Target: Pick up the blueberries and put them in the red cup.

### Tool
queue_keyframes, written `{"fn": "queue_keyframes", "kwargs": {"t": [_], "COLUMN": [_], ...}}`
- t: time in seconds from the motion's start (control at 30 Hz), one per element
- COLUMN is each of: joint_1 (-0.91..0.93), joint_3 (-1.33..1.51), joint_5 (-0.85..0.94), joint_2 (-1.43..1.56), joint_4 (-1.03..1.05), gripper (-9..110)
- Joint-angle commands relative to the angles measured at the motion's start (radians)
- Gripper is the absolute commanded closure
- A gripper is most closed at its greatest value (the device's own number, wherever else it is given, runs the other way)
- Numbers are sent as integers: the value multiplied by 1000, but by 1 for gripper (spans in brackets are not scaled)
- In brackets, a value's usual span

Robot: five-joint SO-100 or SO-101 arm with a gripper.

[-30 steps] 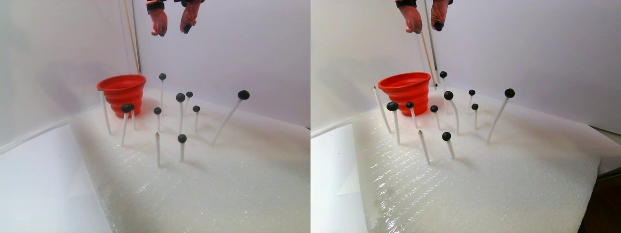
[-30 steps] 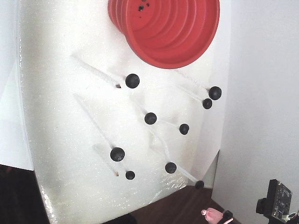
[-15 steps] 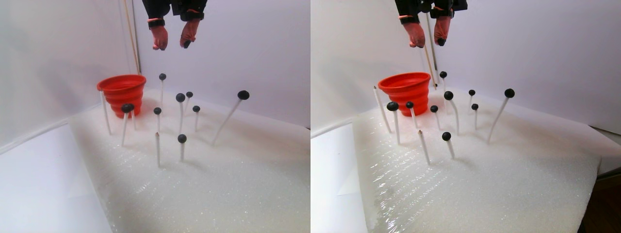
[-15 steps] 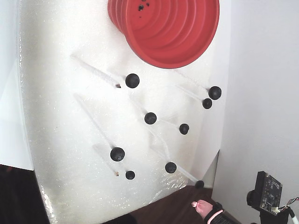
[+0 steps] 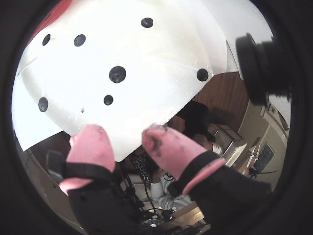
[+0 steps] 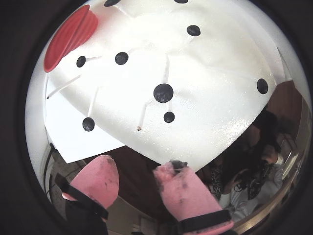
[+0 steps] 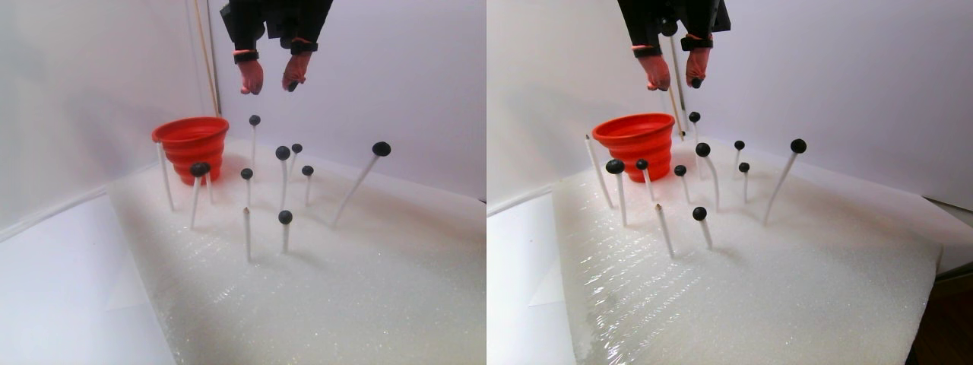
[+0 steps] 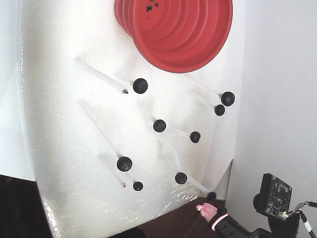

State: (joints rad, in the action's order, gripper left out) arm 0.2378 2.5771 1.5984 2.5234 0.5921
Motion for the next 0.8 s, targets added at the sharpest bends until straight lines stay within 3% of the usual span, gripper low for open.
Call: {"fn": "queue_keyframes", "kwargs": {"t": [0.0,0.77], "joint_1": [18,12], "joint_3": [-9,-21], "joint_5": [14,51], "joint_2": [-8,-192], "joint_4": [-38,-235], "gripper": [86,84]}}
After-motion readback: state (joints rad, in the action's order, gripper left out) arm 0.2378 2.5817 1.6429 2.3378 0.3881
